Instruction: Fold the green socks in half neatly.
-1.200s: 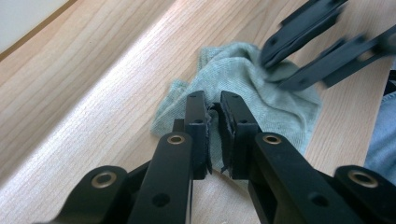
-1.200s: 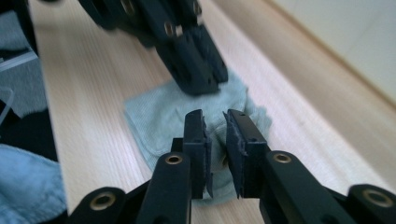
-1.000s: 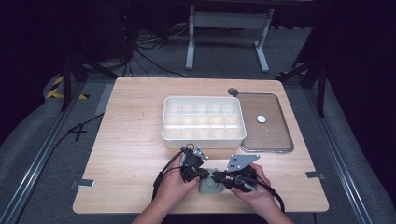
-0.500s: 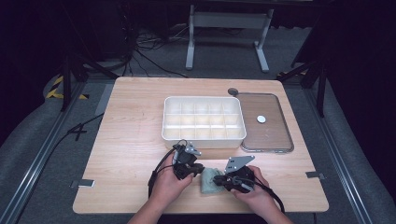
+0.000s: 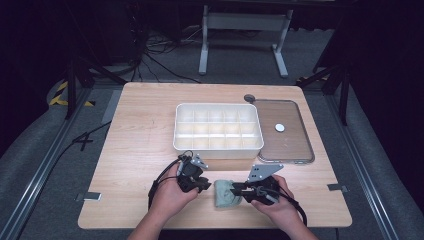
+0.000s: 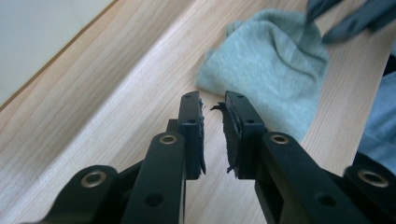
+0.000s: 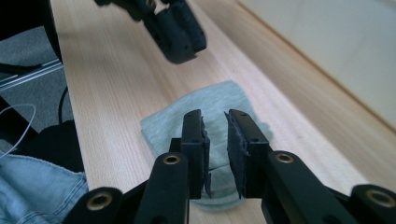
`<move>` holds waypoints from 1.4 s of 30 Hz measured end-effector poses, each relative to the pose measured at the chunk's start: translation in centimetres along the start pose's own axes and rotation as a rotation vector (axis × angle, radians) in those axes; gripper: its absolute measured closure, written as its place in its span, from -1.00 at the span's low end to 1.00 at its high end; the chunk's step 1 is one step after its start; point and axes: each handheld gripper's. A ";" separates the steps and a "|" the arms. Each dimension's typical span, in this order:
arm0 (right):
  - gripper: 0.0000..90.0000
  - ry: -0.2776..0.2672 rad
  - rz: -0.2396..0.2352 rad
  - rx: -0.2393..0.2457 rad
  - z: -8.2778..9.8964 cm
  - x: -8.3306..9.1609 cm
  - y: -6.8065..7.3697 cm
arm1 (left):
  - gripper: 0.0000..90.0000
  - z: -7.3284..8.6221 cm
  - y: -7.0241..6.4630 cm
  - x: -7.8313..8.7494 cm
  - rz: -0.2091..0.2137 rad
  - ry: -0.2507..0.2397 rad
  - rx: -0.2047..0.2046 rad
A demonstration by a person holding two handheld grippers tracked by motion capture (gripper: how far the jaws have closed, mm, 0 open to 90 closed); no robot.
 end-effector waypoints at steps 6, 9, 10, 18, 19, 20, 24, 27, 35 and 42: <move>0.74 0.029 0.027 -0.014 0.1 0.7 -0.6 | 0.68 0.4 -0.1 -0.4 -0.001 0.057 -0.048; 0.77 0.052 0.024 -0.020 0.2 0.3 -0.5 | 0.75 0.5 -0.2 -0.6 0.004 0.079 -0.071; 0.77 0.059 0.023 -0.019 0.2 0.1 -0.5 | 0.78 0.4 -0.3 -0.7 0.012 0.096 -0.073; 0.77 0.103 0.004 -0.002 0.1 -1.5 0.1 | 0.90 0.3 -0.9 -1.6 0.055 0.146 -0.114; 0.77 0.099 0.004 0.005 0.1 -1.5 0.2 | 0.90 0.2 -1.0 -1.7 0.057 0.147 -0.116; 0.77 0.092 0.003 0.003 0.1 -1.4 0.2 | 0.90 0.2 -1.0 -1.7 0.056 0.152 -0.126; 0.77 0.058 0.014 -0.011 0.0 -0.3 -0.3 | 0.94 0.3 -0.9 -1.8 0.067 0.168 -0.137; 0.78 0.051 0.018 -0.021 0.1 0.1 -0.6 | 0.95 0.3 -0.9 -1.8 0.061 0.170 -0.148; 0.84 0.113 -0.003 -0.001 0.2 -1.7 0.0 | 0.99 0.1 -1.3 -2.2 0.051 0.143 -0.164; 0.87 0.136 -0.003 0.001 0.5 -2.5 0.1 | 0.91 -0.3 -1.8 -2.7 0.041 0.102 -0.175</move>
Point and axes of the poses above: each handheld gripper's, and its own axes: x roughly backward along the jaws, z roughly out of its underside, y roughly to its left, and after that the axes turned 3 degrees about y, right-handed
